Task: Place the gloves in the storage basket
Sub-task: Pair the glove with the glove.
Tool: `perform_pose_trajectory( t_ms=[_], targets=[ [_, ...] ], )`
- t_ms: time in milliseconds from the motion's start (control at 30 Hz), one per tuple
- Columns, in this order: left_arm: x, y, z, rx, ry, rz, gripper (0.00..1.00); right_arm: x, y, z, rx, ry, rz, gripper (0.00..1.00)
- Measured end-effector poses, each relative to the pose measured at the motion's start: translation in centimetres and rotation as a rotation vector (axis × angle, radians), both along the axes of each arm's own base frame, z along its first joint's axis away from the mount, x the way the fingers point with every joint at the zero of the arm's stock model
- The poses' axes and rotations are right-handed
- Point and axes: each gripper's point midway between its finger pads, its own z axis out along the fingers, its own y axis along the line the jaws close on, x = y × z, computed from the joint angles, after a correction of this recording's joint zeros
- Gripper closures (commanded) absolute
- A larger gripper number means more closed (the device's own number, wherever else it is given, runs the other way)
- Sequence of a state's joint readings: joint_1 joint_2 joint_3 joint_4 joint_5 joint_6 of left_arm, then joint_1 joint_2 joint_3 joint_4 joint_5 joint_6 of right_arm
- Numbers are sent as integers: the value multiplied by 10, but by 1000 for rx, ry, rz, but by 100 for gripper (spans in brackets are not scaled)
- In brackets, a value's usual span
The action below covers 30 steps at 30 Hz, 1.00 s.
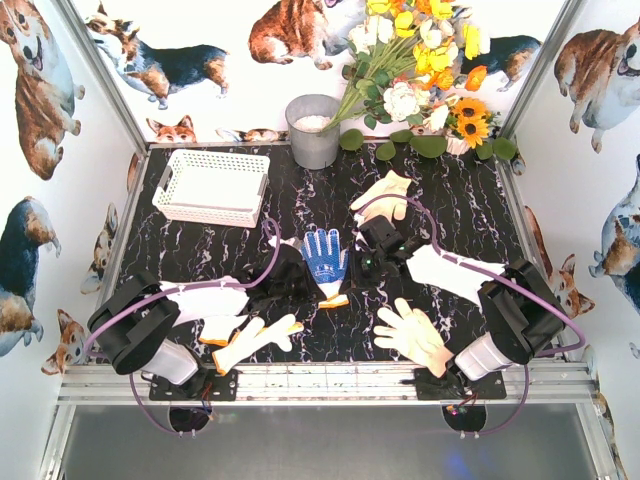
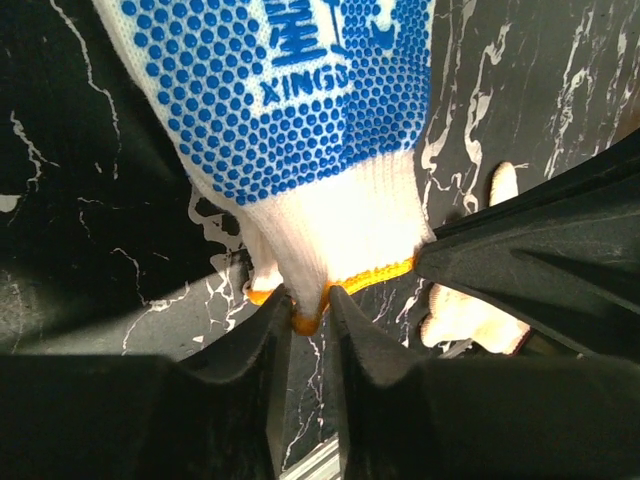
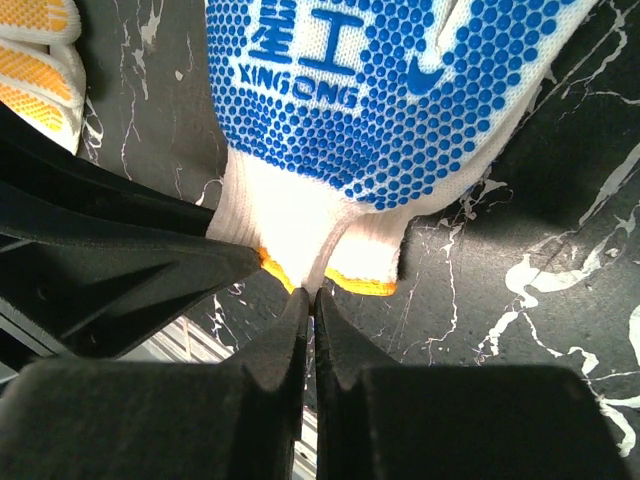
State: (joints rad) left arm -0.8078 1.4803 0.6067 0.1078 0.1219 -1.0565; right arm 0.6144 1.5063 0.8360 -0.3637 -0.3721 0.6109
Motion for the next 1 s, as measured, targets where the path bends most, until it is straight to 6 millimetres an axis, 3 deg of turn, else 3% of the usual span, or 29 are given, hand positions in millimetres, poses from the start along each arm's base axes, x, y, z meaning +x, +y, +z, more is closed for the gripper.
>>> perform_pose_trajectory(
  t_ms=[233, 400, 1000],
  targets=[
    [-2, 4, -5, 20, 11, 10, 65, -3, 2, -4, -7, 16, 2, 100],
    [-1, 8, -6, 38, 9, 21, 60, -6, 4, -7, -12, 31, -1, 100],
    [4, 15, -13, 86, -11, 36, 86, -8, 1, -9, -17, 45, -27, 100]
  ],
)
